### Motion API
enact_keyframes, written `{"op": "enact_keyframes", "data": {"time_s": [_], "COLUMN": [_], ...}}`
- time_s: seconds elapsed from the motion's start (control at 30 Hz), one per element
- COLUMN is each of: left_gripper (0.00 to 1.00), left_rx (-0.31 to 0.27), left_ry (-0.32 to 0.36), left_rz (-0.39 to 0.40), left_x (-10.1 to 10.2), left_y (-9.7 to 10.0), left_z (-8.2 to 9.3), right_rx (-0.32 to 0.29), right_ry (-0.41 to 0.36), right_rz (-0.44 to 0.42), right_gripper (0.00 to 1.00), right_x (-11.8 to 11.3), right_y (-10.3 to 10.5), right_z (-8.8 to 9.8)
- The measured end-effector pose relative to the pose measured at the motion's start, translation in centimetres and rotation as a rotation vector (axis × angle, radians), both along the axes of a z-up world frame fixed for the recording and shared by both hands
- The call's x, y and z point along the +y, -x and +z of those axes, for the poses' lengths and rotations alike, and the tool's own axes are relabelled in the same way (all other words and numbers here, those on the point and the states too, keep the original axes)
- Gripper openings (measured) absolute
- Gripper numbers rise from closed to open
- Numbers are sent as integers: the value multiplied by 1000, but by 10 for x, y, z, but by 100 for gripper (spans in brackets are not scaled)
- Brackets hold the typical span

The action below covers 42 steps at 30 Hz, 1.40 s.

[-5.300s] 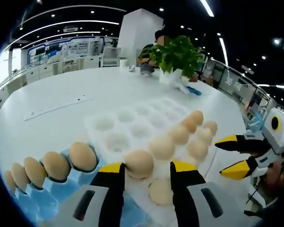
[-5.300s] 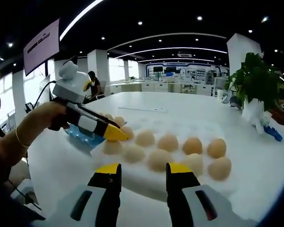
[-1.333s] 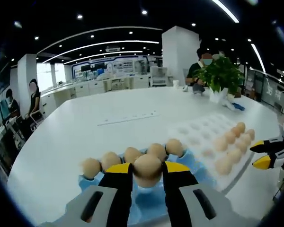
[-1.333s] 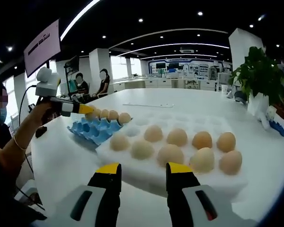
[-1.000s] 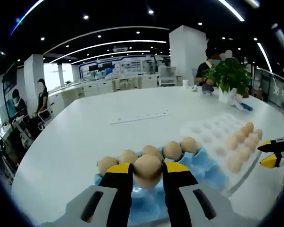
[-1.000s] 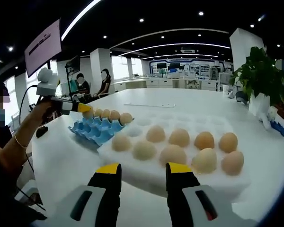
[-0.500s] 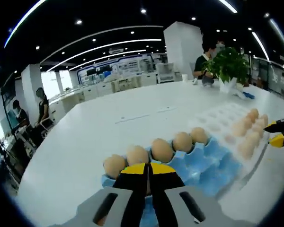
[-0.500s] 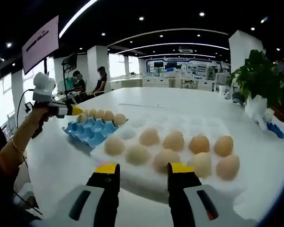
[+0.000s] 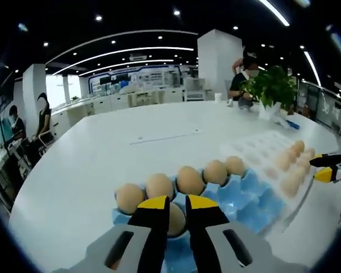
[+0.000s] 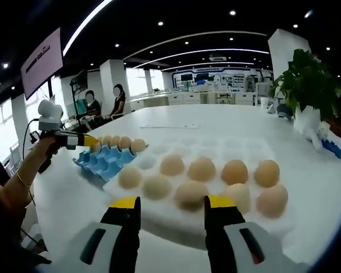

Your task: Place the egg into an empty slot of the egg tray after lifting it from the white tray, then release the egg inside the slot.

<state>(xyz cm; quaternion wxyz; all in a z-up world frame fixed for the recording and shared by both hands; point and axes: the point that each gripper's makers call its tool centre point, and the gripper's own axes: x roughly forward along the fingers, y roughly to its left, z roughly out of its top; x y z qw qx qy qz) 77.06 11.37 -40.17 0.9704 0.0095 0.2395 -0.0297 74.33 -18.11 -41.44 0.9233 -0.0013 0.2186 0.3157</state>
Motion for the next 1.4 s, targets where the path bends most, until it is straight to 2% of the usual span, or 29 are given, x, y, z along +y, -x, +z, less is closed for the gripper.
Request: {"op": "enact_keyframes", "data": {"time_s": [0.2,0.37,0.6,1.13,1.4], "left_gripper": [14,16,20,29,36], "left_rx": [-2,-1,-10,1,12], "left_ry": [18,11,30,5,45], "left_rz": [8,23,30,50,57], "left_x": [2,10,9,17,17], "left_y": [1,3,2,11,7], "left_z": [1,2,3,-5,-10], "right_rx": [19,18,2,3,8], "right_ry": [-7,-4,-13,-10,-8], "right_rz": [1,6,13,15,11], "right_gripper": [47,47,47,47,47], "right_x": [-1,-1,0,2,2], "right_y": [6,6,6,9,9], "right_z": [-6,-6,-1,-2,-2]}}
